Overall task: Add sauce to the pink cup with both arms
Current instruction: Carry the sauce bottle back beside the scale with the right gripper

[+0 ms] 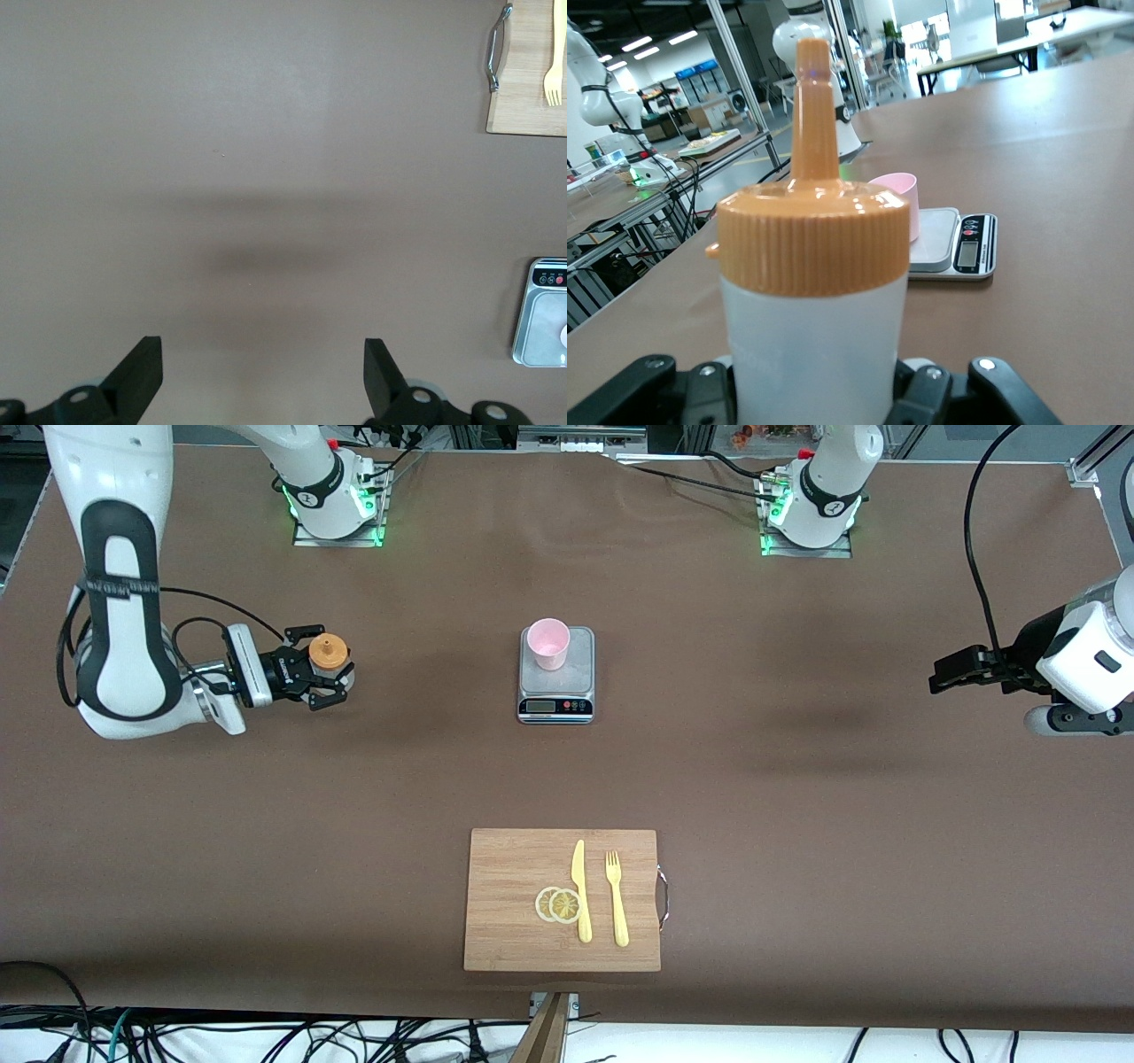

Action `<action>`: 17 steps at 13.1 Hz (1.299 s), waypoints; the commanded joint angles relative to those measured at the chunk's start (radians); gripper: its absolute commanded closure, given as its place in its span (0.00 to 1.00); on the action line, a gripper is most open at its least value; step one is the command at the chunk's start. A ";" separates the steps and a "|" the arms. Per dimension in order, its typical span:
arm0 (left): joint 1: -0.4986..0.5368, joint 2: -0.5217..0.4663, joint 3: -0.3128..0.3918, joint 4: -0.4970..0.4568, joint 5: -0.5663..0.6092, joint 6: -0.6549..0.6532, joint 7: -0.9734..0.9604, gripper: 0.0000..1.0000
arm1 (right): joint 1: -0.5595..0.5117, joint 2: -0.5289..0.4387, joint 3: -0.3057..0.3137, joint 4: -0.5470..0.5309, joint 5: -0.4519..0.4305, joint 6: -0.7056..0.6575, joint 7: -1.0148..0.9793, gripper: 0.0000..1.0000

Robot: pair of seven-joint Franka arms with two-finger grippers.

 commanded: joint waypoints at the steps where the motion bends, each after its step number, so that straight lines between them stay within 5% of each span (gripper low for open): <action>1: 0.007 0.003 -0.007 0.014 0.016 -0.016 -0.005 0.00 | -0.085 0.150 0.013 0.112 0.055 -0.125 -0.105 1.00; 7: 0.007 0.003 -0.009 0.014 0.016 -0.016 -0.005 0.00 | -0.264 0.333 0.185 0.298 0.094 -0.154 -0.217 1.00; 12: 0.007 0.003 -0.007 0.014 0.016 -0.016 -0.005 0.00 | -0.283 0.379 0.213 0.345 0.094 -0.154 -0.260 0.97; 13: 0.007 0.003 -0.009 0.014 0.016 -0.016 -0.005 0.00 | -0.283 0.384 0.213 0.345 0.092 -0.154 -0.262 0.90; 15: 0.007 0.003 -0.007 0.014 0.016 -0.017 -0.005 0.00 | -0.295 0.394 0.213 0.344 0.086 -0.154 -0.261 0.00; 17: 0.007 0.003 -0.007 0.012 0.016 -0.016 -0.005 0.00 | -0.303 0.390 0.204 0.345 0.078 -0.154 -0.251 0.00</action>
